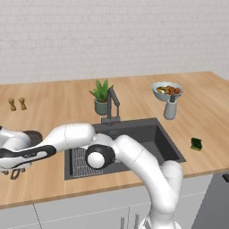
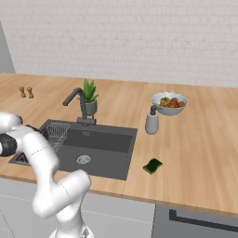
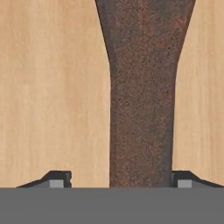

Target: Pick the pan and sponge and place them into the sink. Then turn on the water.

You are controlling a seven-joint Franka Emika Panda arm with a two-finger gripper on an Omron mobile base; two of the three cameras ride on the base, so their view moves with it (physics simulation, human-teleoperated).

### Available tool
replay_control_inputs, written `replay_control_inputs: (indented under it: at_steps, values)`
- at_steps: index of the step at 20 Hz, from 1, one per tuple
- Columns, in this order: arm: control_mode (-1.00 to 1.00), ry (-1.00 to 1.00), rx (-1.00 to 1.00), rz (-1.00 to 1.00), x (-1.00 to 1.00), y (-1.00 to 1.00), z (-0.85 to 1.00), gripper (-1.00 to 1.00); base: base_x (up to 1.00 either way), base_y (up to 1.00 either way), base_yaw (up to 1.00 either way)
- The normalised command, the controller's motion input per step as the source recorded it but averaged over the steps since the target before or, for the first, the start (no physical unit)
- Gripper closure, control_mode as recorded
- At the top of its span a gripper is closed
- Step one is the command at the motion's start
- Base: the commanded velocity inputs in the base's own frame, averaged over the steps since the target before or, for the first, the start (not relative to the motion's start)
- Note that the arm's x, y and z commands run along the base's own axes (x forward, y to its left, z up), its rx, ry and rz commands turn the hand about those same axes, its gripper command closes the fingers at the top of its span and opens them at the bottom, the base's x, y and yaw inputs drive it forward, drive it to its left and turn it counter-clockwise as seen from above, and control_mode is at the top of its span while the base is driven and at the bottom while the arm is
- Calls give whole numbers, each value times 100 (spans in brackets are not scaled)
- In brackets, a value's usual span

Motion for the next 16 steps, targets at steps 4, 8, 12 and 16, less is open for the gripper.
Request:
replay_control_inputs:
  at_steps: [4,8,12,16]
  values:
    - [-100,-5,0,0,-55,-53,-66,100,0,0,0]
    - [-100,-9,0,0,-68,-82,-83,100,0,0,0]
    - [-100,-9,0,0,-64,-74,-90,100,0,0,0]
    - [-100,-11,0,0,-68,-85,-91,100,0,0,0]
